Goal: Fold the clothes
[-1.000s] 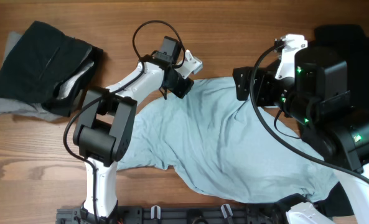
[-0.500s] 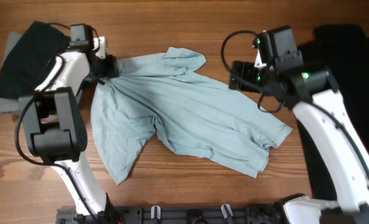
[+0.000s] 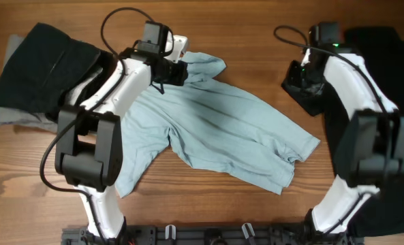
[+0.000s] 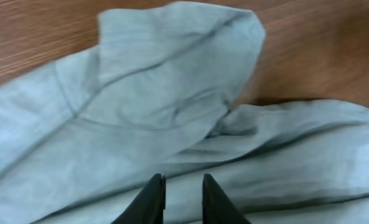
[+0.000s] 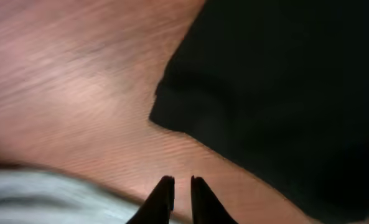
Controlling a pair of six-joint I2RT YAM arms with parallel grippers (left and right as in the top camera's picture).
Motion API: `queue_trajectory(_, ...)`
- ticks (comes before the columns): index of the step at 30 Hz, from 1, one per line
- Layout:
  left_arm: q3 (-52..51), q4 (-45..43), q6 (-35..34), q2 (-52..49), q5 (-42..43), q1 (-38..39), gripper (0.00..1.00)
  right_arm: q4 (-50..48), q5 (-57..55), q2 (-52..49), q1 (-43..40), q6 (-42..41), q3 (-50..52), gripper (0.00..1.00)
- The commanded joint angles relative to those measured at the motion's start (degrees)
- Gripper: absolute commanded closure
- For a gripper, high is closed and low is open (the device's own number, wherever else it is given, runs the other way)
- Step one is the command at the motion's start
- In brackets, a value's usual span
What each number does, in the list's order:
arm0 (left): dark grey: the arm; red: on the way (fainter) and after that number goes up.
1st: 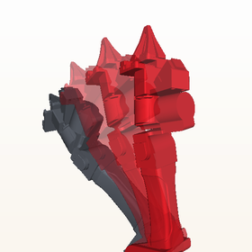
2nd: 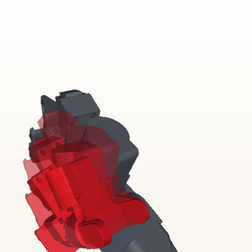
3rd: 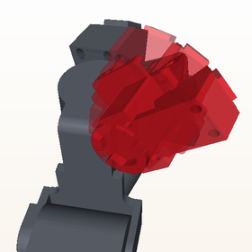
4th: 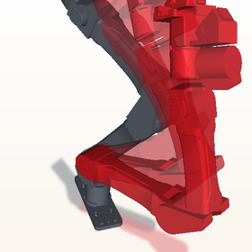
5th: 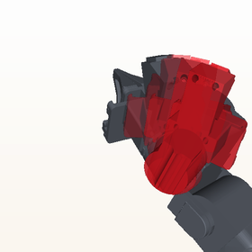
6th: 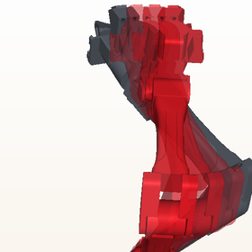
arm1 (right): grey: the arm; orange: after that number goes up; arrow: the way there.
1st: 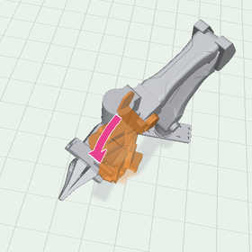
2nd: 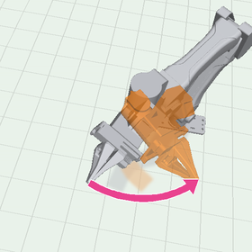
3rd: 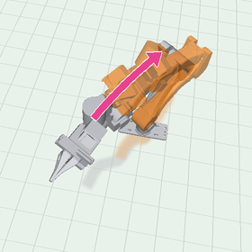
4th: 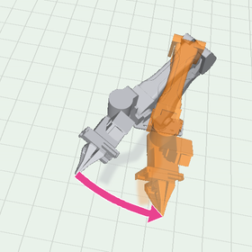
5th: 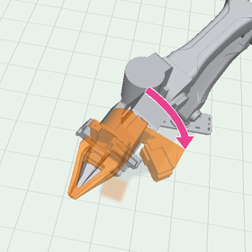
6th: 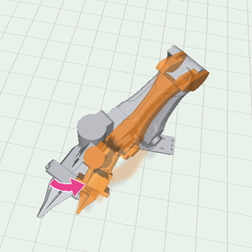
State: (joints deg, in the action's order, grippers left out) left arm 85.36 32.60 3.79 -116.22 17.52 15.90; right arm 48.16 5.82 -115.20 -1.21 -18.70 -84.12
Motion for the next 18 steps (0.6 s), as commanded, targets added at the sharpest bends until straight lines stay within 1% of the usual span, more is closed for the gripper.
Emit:
queue_trajectory(1,-0.17,0.66,0.26,-0.46,0.92,1.62,0.79,-3.69,0.28,-5.77,-1.97,1.55,-0.31,0.87)
queue_trajectory(3,-0.17,1.97,0.26,-0.46,0.92,2.51,0.69,-5.27,-1.66,-7.78,-3.34,1.53,-0.31,0.87)
queue_trajectory(4,-0.17,2.40,0.26,-0.46,0.92,3.02,0.66,-5.66,-3.15,-8.85,-4.61,1.55,-0.31,0.87)
queue_trajectory(6,-0.17,2.51,0.26,-0.46,0.92,4.00,0.62,-5.22,-7.28,-9.88,-8.31,1.53,-0.31,0.88)
queue_trajectory(8,-0.17,2.08,0.26,-0.46,0.90,4.48,0.60,-4.44,-9.73,-9.94,-11.74,0.94,-0.31,0.96)
queue_trajectory(9,-0.17,1.57,0.26,-0.46,0.90,4.52,0.57,-3.98,-9.55,-9.73,-14.05,0.50,-0.31,0.96)
queue_trajectory(10,-0.17,0.37,0.26,-0.46,0.87,4.50,0.55,-3.87,-5.75,-9.20,-16.26,1.31,-0.31,0.95)
queue_trajectory(11,-0.17,-0.57,0.26,-0.48,0.85,4.50,0.54,-3.87,-2.89,-8.68,-17.05,3.23,-0.31,0.94)
queue_trajectory(13,-0.17,-3.54,0.26,-0.48,0.76,4.50,0.54,-3.67,3.61,-6.27,-17.79,7.58,-0.31,0.82)
queue_trajectory(14,-0.17,-5.33,0.22,-0.72,0.02,4.50,0.63,-3.21,5.90,-4.42,-17.77,9.29,-0.31,0.74)
queue_trajectory(15,-0.17,-6.27,0.15,-0.87,-0.63,4.50,0.82,-2.27,9.05,-1.64,-17.59,10.88,-0.31,0.70)
queue_trajectory(17,-0.17,-7.26,0.13,-2.01,-1.20,4.50,0.92,-0.79,14.95,3.43,-17.33,12.94,-0.31,0.65)
queue_trajectory(18,-0.17,-8.11,0.07,-3.23,-2.47,4.46,0.92,0.02,17.31,6.29,-17.27,13.27,-0.31,0.62)
